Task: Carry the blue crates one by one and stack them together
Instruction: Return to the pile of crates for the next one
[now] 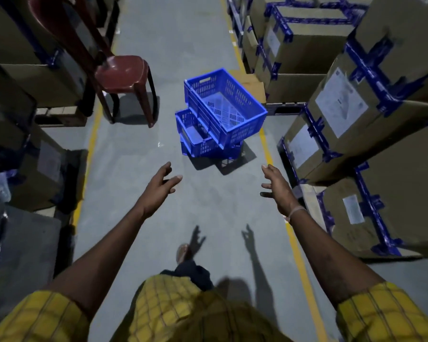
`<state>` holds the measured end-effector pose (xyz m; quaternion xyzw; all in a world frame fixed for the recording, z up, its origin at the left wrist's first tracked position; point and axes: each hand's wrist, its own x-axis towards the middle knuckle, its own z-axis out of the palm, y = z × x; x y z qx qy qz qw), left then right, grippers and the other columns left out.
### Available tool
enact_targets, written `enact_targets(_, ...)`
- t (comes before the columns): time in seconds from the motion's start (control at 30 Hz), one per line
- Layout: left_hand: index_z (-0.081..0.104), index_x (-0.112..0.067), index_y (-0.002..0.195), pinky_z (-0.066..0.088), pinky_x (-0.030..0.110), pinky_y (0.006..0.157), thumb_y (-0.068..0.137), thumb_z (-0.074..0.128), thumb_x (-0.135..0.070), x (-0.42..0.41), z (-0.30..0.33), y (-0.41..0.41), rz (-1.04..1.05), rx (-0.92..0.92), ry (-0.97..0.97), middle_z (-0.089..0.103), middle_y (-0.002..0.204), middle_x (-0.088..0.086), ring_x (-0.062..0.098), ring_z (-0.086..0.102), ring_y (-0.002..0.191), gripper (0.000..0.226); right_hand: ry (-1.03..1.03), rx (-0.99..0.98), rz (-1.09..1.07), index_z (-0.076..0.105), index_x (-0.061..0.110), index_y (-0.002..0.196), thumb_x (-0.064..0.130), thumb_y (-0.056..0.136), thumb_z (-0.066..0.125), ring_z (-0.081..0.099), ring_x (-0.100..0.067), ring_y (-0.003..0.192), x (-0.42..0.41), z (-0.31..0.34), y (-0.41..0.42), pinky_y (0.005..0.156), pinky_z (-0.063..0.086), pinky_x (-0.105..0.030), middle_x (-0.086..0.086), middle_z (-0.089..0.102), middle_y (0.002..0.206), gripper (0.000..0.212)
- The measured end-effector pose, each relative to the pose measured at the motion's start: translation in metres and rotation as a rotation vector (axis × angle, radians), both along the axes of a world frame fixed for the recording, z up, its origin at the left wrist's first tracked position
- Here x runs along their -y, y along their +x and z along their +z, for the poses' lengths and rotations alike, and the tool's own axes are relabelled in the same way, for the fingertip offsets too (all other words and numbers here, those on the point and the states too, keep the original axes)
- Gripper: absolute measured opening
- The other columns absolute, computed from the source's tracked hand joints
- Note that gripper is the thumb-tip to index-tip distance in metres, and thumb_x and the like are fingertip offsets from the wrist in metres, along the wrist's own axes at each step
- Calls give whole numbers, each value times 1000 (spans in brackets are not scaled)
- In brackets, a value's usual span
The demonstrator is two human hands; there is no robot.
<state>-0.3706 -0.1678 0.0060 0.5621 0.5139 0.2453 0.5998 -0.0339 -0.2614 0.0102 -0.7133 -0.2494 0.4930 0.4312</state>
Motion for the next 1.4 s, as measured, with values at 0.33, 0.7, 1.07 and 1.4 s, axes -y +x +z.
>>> enact_targets(0.33,41,-42,142,50,43,103,99,63,-27,-258,25,53,-166,-68,83,40,152,-5,-15,61,101,51,67,-41,-157,29,33,153,61,92,53,52,-27,126,-219,7,18,99,51,-51,4,43,150,71)
enact_targets(0.7,39,-30,145,52,20,82,100,62,-18,-484,-14,149,-258,-135,55,49,125,-25,-17,62,92,52,55,-66,-286,45,37,143,54,94,53,60,-16,111,-399,-40,85,74,50,-34,10,56,137,53)
enact_targets(1.07,36,-17,154,39,39,114,91,69,-44,-696,-79,234,-536,-356,230,49,151,-2,14,50,134,76,-68,-37,-548,44,31,144,60,80,66,61,-26,103,-512,-114,132,83,55,-49,-7,54,132,74)
enact_targets(1.4,28,-1,155,29,49,115,76,42,-63,-841,-218,314,-830,-600,597,37,150,36,49,33,141,102,-375,374,-634,25,33,156,75,67,57,31,-39,141,-565,-254,152,107,40,-56,-13,18,159,103)
